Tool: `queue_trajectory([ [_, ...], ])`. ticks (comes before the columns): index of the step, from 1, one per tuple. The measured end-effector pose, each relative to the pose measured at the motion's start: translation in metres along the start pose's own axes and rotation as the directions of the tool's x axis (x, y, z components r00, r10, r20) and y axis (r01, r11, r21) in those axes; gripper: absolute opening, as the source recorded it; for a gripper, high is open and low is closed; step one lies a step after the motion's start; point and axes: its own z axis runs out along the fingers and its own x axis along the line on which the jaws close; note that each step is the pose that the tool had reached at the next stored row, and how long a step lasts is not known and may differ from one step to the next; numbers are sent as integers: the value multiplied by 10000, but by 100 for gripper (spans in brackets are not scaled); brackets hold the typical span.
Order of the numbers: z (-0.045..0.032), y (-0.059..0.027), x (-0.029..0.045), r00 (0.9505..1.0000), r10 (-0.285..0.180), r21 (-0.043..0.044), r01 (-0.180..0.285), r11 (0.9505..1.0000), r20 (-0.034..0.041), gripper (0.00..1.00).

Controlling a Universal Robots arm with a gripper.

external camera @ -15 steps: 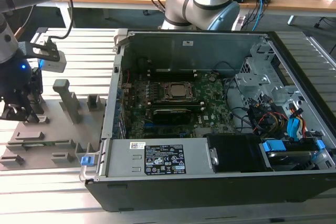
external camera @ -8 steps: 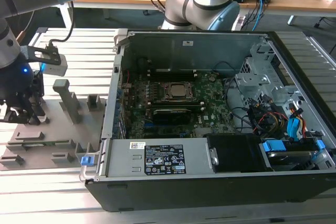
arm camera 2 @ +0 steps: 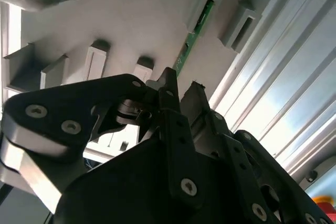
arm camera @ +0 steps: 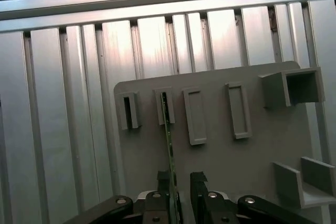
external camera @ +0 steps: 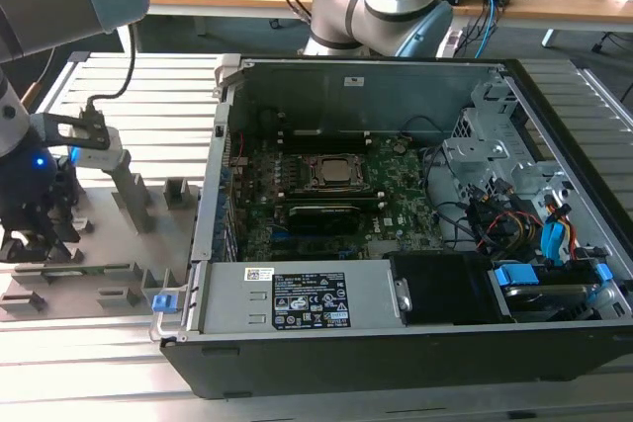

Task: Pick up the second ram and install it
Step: 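Pick up the second ram and move it above second insertion slot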

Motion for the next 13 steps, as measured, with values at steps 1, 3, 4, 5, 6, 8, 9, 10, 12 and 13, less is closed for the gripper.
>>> queue_trajectory([
  [1, 33, -2, 2, 10000, -18, 1, 18, 10000, -10, 30],
  [3, 84, -6, 13, 10000, -59, 1, 59, 10000, -22, 30],
  [4, 100, -7, 18, 10000, -76, 1, 76, 10000, -22, 30],
  [5, 131, -9, 26, 9999, -122, 1, 122, 9999, -26, 30],
  [6, 167, -12, 35, 9998, -183, 1, 183, 9998, -30, 30],
  [8, 210, -14, 43, 9997, -233, -1, 233, 9997, -33, 30],
  [9, 241, -16, 43, 9996, -268, -1, 268, 9996, -35, 30],
  [10, 292, -18, 44, 9993, -367, -2, 367, 9993, -38, 30],
  [12, 357, -22, 45, 9985, -549, -3, 549, 9985, -46, 30],
  [13, 386, -22, 45, 9979, -651, -5, 651, 9979, -51, 30],
])
